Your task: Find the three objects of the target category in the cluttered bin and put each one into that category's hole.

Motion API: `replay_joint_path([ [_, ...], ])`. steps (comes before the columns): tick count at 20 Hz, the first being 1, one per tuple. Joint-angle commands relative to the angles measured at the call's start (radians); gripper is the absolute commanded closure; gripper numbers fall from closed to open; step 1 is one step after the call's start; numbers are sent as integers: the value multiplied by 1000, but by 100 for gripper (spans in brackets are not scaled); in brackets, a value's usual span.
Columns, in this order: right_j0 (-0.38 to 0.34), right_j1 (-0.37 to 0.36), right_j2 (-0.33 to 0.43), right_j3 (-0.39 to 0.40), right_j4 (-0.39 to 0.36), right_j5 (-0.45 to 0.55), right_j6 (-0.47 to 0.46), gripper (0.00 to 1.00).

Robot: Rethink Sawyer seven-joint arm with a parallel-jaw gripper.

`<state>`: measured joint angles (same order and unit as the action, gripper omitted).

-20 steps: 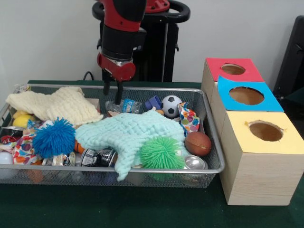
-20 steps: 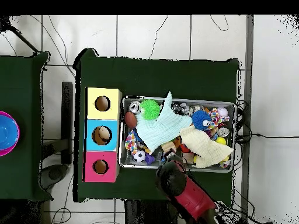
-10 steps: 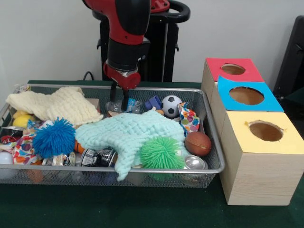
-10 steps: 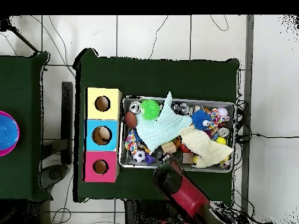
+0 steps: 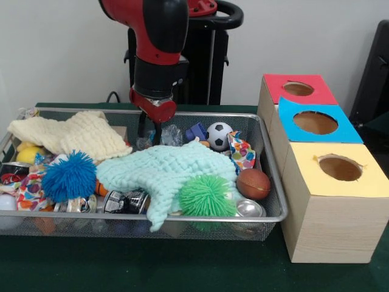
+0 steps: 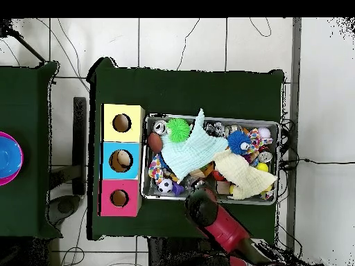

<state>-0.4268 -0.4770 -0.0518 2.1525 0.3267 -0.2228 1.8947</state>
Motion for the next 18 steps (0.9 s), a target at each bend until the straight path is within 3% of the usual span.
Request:
replay_joint_path([
  [1, -31, 72, 104, -120, 14, 6, 206, 0],
  [2, -34, 75, 107, -120, 14, 5, 208, 0],
  [3, -29, 76, 101, -124, 14, 8, 199, 100],
  [8, -20, 71, 89, -131, 16, 6, 190, 100],
  [18, -25, 22, 95, -117, 27, 105, 170, 100],
])
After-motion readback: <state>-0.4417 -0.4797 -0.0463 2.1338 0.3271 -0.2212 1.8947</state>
